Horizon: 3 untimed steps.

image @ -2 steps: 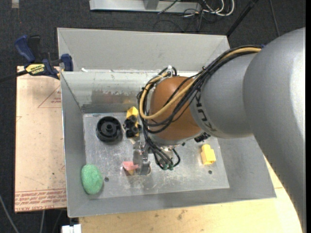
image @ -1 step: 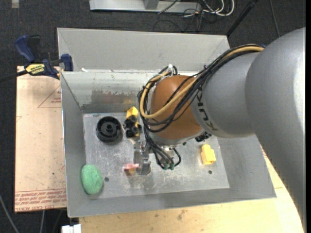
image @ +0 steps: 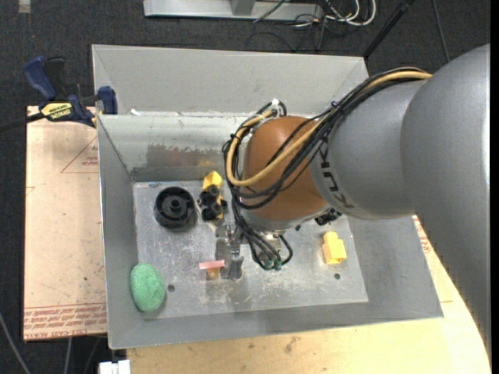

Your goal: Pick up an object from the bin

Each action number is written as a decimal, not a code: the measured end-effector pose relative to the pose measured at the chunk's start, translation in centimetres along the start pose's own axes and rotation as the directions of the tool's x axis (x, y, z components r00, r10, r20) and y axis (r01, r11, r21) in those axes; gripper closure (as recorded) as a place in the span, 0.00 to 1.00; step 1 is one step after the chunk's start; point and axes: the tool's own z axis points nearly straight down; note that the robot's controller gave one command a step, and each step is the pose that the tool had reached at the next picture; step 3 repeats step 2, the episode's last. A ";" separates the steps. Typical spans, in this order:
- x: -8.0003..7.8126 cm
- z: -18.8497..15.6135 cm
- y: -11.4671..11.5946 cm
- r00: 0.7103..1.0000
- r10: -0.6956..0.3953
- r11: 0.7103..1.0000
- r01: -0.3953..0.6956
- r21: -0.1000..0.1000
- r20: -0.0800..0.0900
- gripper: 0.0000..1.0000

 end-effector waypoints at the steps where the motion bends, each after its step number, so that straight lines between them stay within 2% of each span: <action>1: 0.1 -1.4 0.0 1.000 0.000 1.000 0.000 0.001 -0.003 1.00; 2: 0.1 -3.5 0.0 1.000 0.000 1.000 0.000 0.001 -0.003 1.00; 3: 0.1 -3.5 0.0 1.000 0.000 1.000 0.000 0.001 -0.003 1.00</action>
Offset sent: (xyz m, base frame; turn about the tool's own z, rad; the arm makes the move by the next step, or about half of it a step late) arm 0.0000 0.0000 0.0187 0.0000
